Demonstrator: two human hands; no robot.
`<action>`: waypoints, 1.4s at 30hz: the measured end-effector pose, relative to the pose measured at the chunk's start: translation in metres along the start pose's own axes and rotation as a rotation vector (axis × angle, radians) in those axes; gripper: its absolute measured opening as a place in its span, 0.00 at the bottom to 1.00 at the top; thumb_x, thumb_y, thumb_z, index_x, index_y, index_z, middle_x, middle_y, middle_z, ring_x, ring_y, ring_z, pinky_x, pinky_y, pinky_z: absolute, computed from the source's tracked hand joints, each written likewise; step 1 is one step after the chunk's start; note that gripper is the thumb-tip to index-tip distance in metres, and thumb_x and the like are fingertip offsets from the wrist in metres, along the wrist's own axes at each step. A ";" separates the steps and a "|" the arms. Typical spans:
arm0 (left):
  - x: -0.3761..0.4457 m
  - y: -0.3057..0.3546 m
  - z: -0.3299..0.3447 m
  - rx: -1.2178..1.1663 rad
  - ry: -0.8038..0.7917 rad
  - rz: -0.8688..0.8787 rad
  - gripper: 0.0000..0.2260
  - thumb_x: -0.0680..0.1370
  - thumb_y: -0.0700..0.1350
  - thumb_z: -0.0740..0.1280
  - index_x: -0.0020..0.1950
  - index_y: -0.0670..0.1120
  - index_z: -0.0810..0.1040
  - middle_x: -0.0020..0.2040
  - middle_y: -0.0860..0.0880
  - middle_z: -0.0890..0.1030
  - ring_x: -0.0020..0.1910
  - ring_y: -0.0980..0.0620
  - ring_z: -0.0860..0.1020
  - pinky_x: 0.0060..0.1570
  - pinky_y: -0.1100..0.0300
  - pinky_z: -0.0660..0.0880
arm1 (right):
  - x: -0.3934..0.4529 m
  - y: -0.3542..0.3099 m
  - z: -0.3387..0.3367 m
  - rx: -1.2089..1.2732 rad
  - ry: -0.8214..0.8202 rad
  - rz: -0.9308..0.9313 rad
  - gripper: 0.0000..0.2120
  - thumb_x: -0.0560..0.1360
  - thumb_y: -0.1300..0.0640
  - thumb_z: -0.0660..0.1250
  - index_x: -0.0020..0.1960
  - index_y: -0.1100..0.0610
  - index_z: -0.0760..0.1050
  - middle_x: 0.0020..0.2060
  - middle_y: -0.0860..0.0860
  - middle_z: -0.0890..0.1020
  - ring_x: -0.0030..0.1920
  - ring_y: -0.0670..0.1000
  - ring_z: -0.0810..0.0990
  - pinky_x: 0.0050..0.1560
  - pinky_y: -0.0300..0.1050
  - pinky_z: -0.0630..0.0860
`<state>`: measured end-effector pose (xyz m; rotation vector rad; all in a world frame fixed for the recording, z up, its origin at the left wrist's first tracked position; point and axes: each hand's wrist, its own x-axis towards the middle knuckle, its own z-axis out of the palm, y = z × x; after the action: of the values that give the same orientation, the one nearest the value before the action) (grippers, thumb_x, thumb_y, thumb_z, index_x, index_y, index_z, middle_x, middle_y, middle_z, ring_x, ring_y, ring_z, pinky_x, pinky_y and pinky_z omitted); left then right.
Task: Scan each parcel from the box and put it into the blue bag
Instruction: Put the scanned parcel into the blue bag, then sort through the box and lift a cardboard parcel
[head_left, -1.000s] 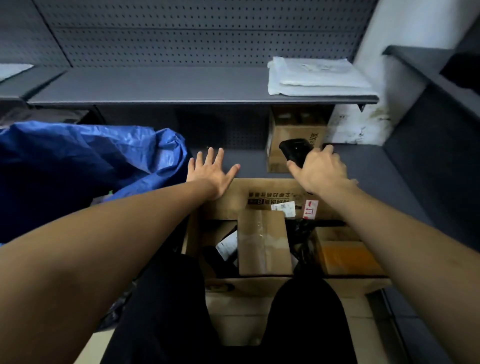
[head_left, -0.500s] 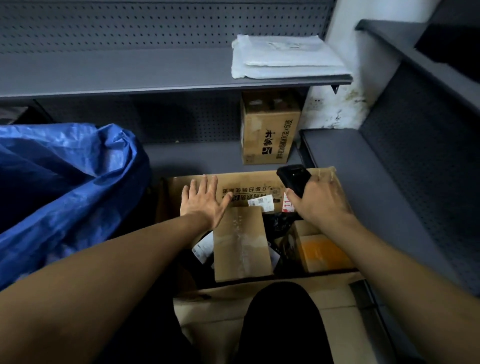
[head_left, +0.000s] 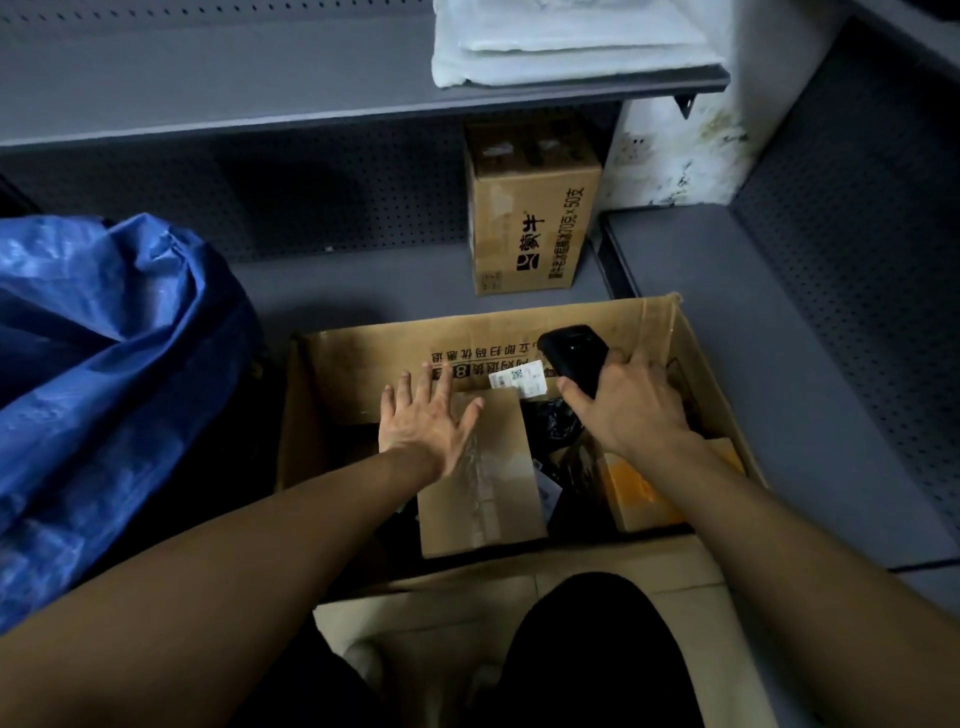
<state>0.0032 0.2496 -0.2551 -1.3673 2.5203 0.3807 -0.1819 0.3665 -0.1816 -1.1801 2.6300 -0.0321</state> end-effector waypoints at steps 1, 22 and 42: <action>0.002 0.000 0.002 -0.002 -0.006 0.003 0.34 0.80 0.67 0.39 0.80 0.51 0.36 0.81 0.46 0.40 0.79 0.42 0.41 0.77 0.43 0.43 | 0.003 -0.003 0.000 -0.002 0.000 -0.007 0.37 0.78 0.33 0.56 0.71 0.63 0.64 0.62 0.62 0.71 0.62 0.62 0.72 0.57 0.57 0.74; 0.041 0.001 0.059 -0.003 -0.076 0.069 0.34 0.80 0.68 0.41 0.79 0.52 0.34 0.80 0.45 0.38 0.79 0.42 0.39 0.77 0.43 0.42 | 0.059 0.014 0.037 0.149 0.047 0.157 0.36 0.78 0.33 0.58 0.70 0.63 0.67 0.64 0.63 0.67 0.62 0.65 0.71 0.60 0.60 0.74; 0.045 0.080 0.165 0.022 -0.158 -0.069 0.53 0.69 0.76 0.60 0.76 0.57 0.26 0.76 0.39 0.27 0.74 0.28 0.34 0.63 0.21 0.42 | 0.054 0.000 0.095 0.186 -0.018 0.166 0.38 0.77 0.33 0.58 0.74 0.61 0.63 0.67 0.63 0.67 0.66 0.63 0.68 0.61 0.56 0.71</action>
<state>-0.0727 0.3128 -0.4156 -1.3557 2.3375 0.4284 -0.1934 0.3345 -0.2853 -0.8956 2.6333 -0.2284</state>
